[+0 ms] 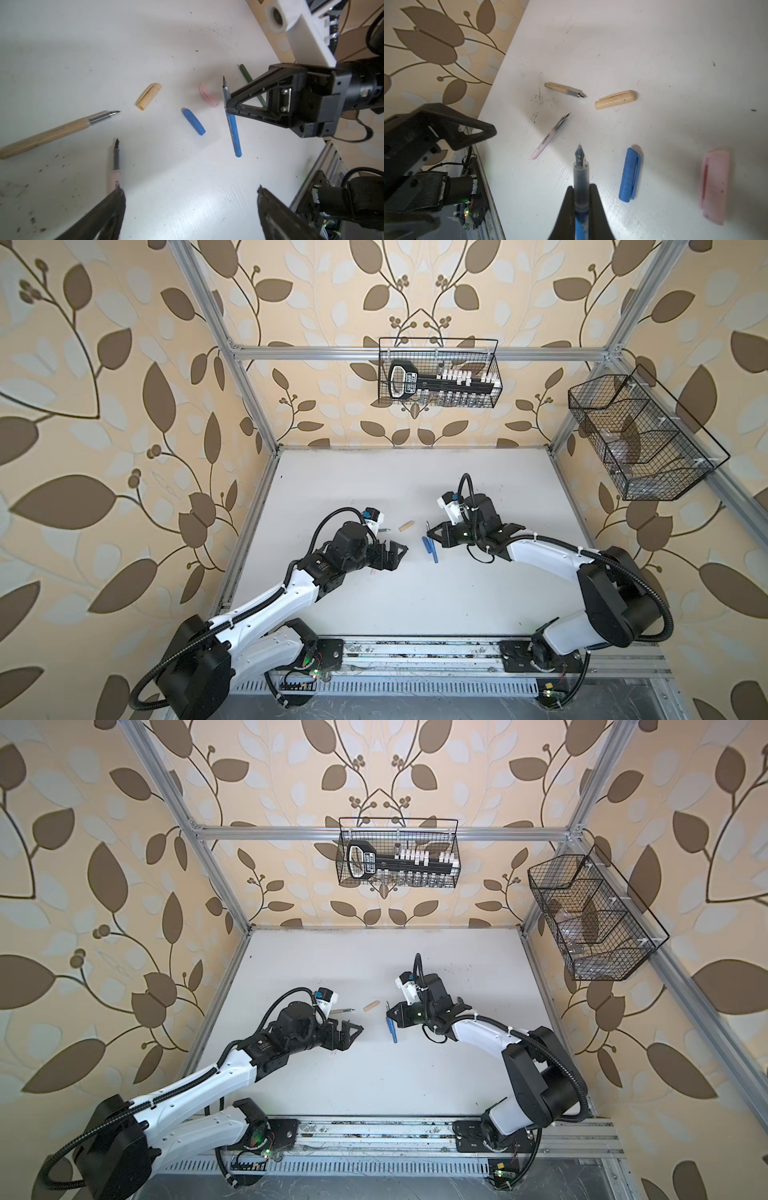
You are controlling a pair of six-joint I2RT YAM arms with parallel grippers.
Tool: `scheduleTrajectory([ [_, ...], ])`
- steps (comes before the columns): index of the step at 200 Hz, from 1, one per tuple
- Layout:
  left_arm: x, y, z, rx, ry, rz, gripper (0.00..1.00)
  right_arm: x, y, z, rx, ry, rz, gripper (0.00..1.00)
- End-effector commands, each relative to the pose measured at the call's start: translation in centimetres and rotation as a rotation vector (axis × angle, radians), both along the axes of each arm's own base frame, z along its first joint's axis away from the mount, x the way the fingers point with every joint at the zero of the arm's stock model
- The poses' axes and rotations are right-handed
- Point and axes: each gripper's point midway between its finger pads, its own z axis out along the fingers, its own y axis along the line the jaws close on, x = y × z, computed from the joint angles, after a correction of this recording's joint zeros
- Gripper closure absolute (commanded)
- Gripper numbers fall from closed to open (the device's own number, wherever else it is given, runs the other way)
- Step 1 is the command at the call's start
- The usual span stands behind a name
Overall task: Insert the pens into the pen caps
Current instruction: 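Lift the blue pen nib up and carry it toward the left gripper, then close the left gripper on the blue pen barrel while the right holds it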
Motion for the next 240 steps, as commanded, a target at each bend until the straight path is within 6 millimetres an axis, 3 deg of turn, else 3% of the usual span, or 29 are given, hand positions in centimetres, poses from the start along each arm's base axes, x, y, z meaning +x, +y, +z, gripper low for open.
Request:
scheduleTrajectory([
  [1, -0.3, -3.7, 2.6, -0.136, -0.073, -0.116, 0.01, 0.2, 0.7, 3.4, 0.179, -0.056, -0.022, 0.97],
  [63, 0.7, -7.3, 2.7, -0.259, -0.038, -0.189, 0.06, -0.5, -0.2, 6.1, 0.293, -0.122, -0.095, 0.97],
  [112, 1.1, -8.5, 4.3, -0.288, -0.053, -0.232, 0.13, -1.3, -0.1, 6.8, 0.31, -0.142, -0.099, 0.96],
  [240, 0.9, -10.4, 4.8, -0.309, -0.018, -0.296, 0.35, -1.3, -0.1, 8.2, 0.399, -0.158, -0.135, 0.97],
])
